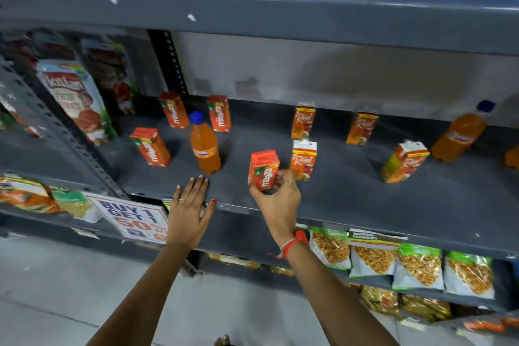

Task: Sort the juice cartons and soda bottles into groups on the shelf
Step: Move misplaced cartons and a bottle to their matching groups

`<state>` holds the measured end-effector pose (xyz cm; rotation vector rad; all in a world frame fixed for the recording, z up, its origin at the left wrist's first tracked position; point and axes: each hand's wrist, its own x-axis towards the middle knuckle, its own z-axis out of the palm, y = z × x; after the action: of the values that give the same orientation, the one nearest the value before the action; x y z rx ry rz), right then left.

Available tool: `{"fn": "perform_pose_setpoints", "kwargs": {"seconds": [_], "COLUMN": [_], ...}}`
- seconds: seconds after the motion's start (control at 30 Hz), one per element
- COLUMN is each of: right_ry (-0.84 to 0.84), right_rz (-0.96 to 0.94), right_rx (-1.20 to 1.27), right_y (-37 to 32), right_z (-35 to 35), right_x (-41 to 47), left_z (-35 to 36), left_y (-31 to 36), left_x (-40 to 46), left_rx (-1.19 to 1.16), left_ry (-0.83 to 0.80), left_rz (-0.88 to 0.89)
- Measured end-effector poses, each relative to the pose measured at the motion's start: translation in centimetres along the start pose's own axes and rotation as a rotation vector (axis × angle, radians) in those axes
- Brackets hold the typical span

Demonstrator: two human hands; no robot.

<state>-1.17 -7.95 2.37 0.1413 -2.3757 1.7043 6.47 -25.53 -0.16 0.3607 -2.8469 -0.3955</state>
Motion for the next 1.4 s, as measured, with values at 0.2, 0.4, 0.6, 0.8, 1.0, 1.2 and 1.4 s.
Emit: {"fn": "perform_pose_setpoints", "kwargs": {"seconds": [0.2,0.4,0.6,0.8,1.0,1.2,1.4], "right_ry": [0.07,0.149,0.183,0.029,-0.267,-0.213,-0.088], "right_rz": [0.019,0.046,0.006,-0.111,-0.039,-0.041,-0.035], "right_rx": [-0.005,-0.005,0.037,0.116,0.156,0.188,0.176], "right_y": [-1.8,-1.4,-1.4,-3.0,-4.8,-3.9,-1.2], "right_z": [6.4,8.8,9.0,10.2,12.4,10.4,4.6], "right_x": [3.2,4.9,3.3,1.1,1.6,0.5,-1.5], "left_z": [-0.8,-1.1,-0.4,-0.2,-0.3,-0.6,-0.6], "left_y": [-5.0,-6.9,-7.2,-7.3,-7.4,-7.3,-5.3], "left_x": [1.2,1.5,1.5,1.6,1.5,1.3,1.1], "left_rx": [0.001,-0.002,-0.05,-0.049,-0.06,-0.051,-0.05], "left_ry": [-0.006,-0.007,0.03,0.041,0.039,0.021,0.037], "left_rz": [0.034,0.105,0.109,0.128,0.135,0.123,0.057]}}
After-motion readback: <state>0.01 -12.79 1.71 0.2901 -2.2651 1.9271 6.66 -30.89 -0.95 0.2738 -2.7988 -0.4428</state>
